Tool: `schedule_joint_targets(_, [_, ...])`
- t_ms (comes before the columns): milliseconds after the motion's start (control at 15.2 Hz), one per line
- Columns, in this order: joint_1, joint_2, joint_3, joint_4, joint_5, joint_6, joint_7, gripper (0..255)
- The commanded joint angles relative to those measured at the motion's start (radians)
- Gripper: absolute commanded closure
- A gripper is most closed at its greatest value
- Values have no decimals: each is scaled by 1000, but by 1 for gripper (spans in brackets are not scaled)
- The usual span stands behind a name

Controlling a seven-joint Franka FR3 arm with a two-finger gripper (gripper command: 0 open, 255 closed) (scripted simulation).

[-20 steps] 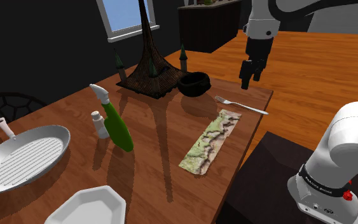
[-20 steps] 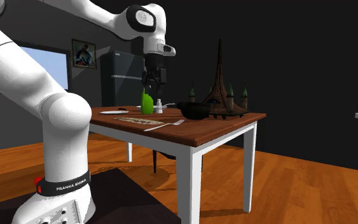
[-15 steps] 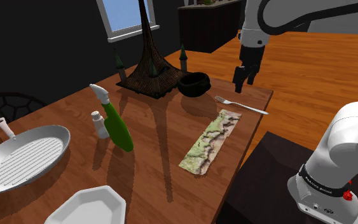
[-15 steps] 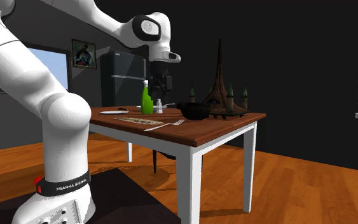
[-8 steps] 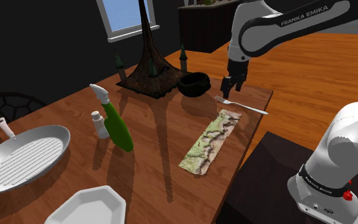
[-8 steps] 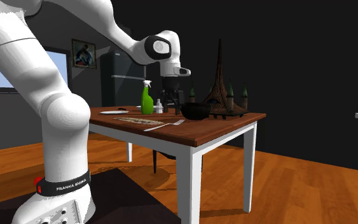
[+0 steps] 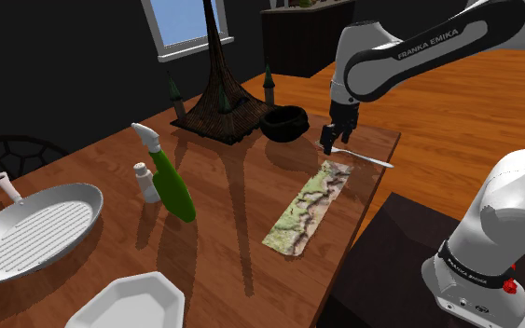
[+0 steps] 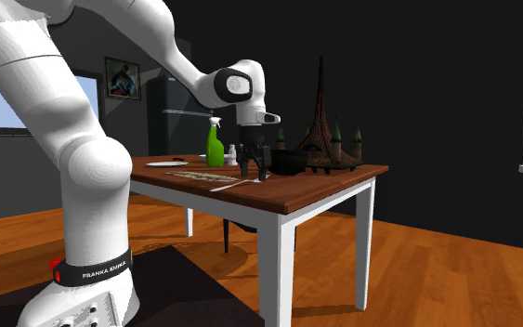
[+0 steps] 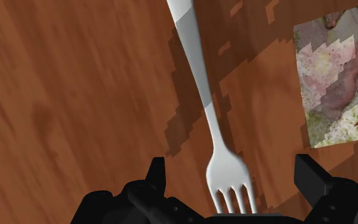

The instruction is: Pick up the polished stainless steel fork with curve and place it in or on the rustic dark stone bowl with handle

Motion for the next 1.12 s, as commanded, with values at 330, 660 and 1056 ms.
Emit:
schedule_joint_targets(330, [0, 2, -1, -4, 0, 7, -1, 0])
schedule_joint_targets(660, [0, 0, 0, -5, 0, 5, 0, 255])
schedule_joint_targets(1056, [0, -4, -1, 5, -1, -8, 0, 255])
